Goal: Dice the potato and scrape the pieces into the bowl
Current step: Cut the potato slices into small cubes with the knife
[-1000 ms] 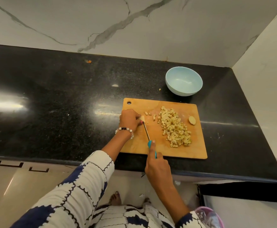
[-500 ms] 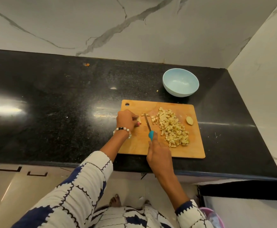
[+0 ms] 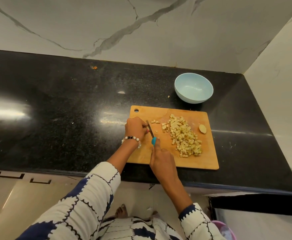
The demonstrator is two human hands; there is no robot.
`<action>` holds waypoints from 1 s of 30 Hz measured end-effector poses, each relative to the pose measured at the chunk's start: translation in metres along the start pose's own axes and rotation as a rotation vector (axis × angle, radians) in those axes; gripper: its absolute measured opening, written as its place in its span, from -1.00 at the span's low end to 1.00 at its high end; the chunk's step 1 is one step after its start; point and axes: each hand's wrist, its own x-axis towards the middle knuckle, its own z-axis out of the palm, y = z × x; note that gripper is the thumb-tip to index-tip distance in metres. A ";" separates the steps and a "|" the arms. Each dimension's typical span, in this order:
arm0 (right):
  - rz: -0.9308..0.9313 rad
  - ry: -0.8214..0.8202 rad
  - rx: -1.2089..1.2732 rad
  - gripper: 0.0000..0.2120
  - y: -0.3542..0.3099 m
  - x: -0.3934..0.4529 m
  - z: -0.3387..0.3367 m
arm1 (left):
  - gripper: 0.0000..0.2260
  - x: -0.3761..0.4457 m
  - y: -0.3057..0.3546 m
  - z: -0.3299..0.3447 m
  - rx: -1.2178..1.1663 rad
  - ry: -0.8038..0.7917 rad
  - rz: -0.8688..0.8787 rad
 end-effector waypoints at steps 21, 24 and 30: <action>0.016 0.067 0.123 -0.47 0.006 -0.032 -0.010 | -0.83 -0.002 -0.008 -0.004 -0.111 0.010 -0.063; -0.005 0.045 0.006 -0.51 -0.001 -0.030 -0.010 | -0.84 -0.004 -0.011 -0.002 -0.176 0.092 -0.106; 0.026 -0.024 -0.207 -0.44 -0.006 -0.024 -0.014 | -0.82 -0.010 -0.012 -0.001 -0.211 0.130 -0.094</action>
